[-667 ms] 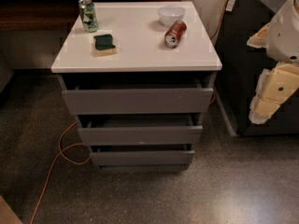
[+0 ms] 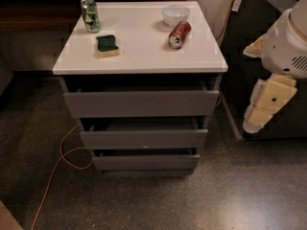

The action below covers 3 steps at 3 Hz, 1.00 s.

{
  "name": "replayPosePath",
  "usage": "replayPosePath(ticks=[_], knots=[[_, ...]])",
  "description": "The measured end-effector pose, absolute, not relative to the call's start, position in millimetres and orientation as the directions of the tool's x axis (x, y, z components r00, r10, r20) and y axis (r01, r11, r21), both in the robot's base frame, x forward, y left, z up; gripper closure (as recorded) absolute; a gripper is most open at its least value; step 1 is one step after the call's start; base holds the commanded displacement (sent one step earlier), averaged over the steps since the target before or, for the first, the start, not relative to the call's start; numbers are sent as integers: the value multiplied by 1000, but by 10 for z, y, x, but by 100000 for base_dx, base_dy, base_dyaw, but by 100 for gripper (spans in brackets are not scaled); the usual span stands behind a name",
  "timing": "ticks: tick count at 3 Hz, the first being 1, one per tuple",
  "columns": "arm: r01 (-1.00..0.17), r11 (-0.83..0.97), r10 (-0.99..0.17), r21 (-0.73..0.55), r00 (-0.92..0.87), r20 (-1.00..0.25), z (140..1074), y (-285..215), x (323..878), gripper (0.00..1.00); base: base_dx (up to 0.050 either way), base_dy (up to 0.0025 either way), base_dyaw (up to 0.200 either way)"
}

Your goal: Place coke can into bottom drawer

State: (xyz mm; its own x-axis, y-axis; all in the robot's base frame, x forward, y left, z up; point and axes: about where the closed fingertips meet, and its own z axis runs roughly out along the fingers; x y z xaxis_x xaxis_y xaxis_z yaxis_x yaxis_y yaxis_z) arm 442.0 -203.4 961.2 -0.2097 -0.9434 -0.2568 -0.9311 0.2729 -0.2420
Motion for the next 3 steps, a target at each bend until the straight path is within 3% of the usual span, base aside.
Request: replayPosePath(ticks=[1,3], knots=[[-941,257,-925,-219,-175,-337,9123,-1661,4442,0,0,0,0],[-954,216,-922,-209,-129,-364,8279,-1244,4504,0,0,0,0]])
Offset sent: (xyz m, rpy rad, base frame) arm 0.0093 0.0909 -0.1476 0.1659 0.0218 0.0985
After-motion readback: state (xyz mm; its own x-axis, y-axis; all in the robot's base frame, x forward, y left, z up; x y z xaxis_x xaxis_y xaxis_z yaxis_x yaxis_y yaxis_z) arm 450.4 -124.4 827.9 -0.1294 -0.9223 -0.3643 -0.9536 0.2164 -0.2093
